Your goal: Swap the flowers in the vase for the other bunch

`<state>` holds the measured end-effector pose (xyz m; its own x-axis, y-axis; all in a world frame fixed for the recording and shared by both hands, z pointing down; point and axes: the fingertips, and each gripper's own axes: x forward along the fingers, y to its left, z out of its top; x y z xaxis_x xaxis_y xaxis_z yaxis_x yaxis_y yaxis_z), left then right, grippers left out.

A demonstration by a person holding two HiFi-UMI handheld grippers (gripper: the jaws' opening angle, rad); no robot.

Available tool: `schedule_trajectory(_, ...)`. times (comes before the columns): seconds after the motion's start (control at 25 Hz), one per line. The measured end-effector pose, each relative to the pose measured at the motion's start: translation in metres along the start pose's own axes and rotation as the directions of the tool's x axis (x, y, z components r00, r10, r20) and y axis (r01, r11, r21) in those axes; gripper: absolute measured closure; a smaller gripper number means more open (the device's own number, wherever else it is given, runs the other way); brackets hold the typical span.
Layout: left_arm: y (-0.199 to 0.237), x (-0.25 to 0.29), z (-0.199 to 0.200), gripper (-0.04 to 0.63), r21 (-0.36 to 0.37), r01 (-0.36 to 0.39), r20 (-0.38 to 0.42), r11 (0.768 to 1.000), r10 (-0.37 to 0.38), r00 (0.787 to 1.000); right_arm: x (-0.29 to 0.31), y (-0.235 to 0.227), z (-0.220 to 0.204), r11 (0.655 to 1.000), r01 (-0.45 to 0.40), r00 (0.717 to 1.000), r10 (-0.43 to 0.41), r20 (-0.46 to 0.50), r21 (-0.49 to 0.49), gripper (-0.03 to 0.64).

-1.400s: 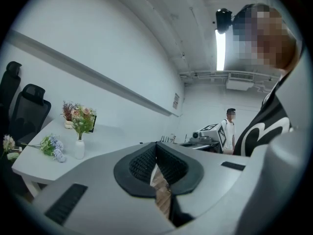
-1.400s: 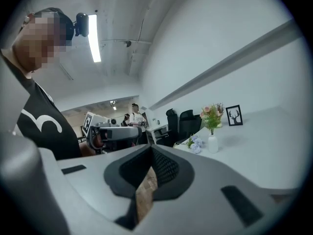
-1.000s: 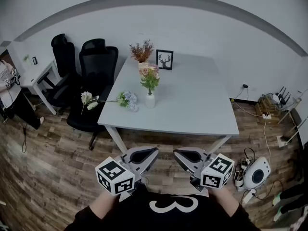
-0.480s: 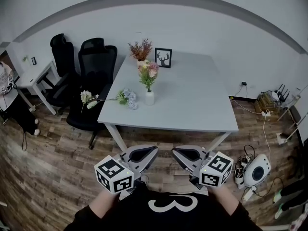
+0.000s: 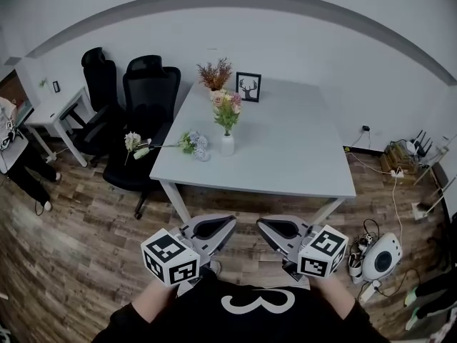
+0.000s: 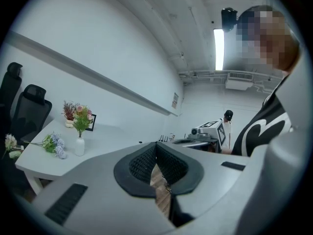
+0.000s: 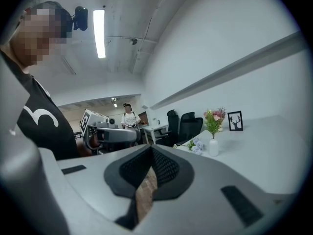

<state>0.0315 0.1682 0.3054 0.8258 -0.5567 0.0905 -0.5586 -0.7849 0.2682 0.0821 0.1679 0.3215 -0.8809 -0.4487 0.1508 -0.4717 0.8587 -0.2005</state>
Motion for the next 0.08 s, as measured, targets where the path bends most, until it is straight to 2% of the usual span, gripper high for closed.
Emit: schedule_trajectory(0.08, -0.0017, -0.0008, 0.0007, 0.586, 0.001, -0.003, 0.001, 1.000, 0.003, 1.000, -0.0017, 0.0007, 0.0002, 1.000, 0.000, 1.000, 0.000, 0.000, -0.003, 0.611)
